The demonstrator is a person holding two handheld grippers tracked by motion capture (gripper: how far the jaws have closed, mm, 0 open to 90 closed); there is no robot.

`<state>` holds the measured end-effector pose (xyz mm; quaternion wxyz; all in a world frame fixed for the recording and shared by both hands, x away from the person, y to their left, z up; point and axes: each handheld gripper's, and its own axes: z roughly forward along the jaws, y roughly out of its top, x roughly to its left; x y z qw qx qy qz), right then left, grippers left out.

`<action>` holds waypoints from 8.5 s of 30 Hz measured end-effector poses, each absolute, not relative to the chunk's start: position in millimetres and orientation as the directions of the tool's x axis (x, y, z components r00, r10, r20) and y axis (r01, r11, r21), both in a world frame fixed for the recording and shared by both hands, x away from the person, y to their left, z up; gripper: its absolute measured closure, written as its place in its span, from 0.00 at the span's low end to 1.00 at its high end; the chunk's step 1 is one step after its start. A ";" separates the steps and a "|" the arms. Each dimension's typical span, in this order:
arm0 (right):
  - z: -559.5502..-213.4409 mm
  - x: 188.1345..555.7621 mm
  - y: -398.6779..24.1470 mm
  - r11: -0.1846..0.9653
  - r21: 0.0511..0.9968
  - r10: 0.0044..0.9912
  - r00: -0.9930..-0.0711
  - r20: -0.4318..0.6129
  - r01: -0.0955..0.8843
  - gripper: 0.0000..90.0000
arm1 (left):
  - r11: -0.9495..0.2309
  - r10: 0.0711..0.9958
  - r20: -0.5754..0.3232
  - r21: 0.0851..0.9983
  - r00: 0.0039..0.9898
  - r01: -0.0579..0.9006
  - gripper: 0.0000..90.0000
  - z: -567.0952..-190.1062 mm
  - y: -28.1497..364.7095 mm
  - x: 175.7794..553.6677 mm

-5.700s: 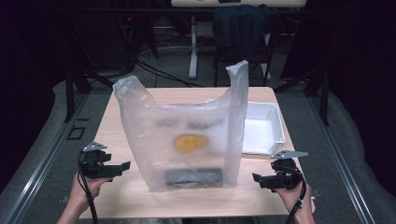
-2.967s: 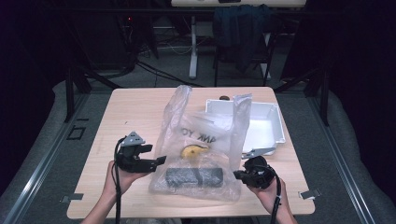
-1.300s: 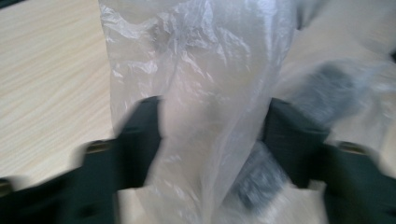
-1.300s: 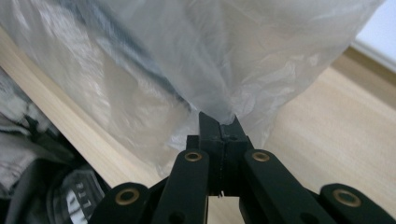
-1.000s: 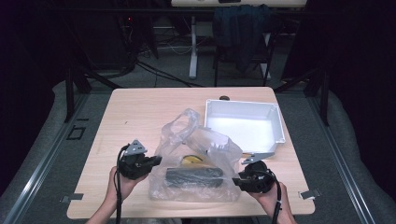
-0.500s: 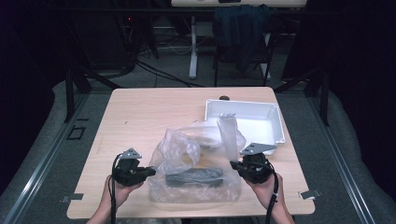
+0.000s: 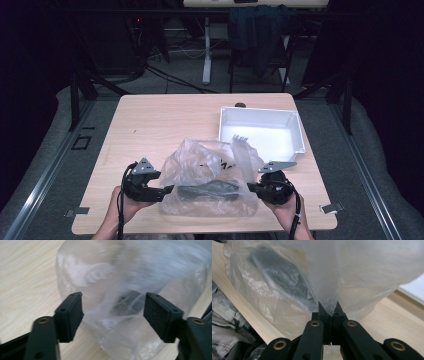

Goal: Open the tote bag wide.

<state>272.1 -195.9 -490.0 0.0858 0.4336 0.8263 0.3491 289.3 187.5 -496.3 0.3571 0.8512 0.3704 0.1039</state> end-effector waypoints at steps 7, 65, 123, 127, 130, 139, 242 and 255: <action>-507.3 273.8 -186.7 0.456 0.563 0.751 -0.637 0.171 0.689 1.00 | -0.497 0.712 0.003 0.710 0.703 0.500 0.31 -486.8 165.4 296.0; -542.4 290.9 -164.6 0.684 0.374 0.682 -0.731 -0.025 0.626 0.99 | -0.632 0.634 -0.163 0.455 0.756 0.628 0.67 -544.0 186.0 312.1; -429.3 285.6 -242.3 0.264 0.715 0.797 -0.564 0.217 0.648 0.23 | -0.492 0.688 -0.191 0.587 0.700 0.643 0.98 -526.6 174.9 315.6; -434.6 287.6 -211.0 0.328 0.697 0.731 -0.639 0.240 0.637 0.19 | -0.497 0.690 -0.183 0.584 0.700 0.642 0.98 -526.6 172.6 316.3; -448.8 290.0 -189.1 0.392 0.658 0.708 -0.668 0.231 0.643 0.22 | -0.498 0.692 -0.176 0.586 0.700 0.639 0.98 -527.5 170.2 317.3; -505.1 306.1 -168.2 0.520 0.488 0.771 -0.631 0.084 0.701 0.92 | -0.526 0.687 -0.142 0.579 0.713 0.623 0.99 -533.5 159.3 322.0; -516.8 297.9 -193.5 0.514 0.449 0.828 -0.559 -0.036 0.731 1.00 | -0.505 0.763 -0.067 0.561 0.643 0.657 0.18 -465.8 220.0 335.6; -516.3 297.3 -193.5 0.513 0.449 0.829 -0.558 -0.038 0.732 1.00 | -0.597 0.644 -0.045 0.594 0.764 0.539 0.19 -438.5 158.2 300.9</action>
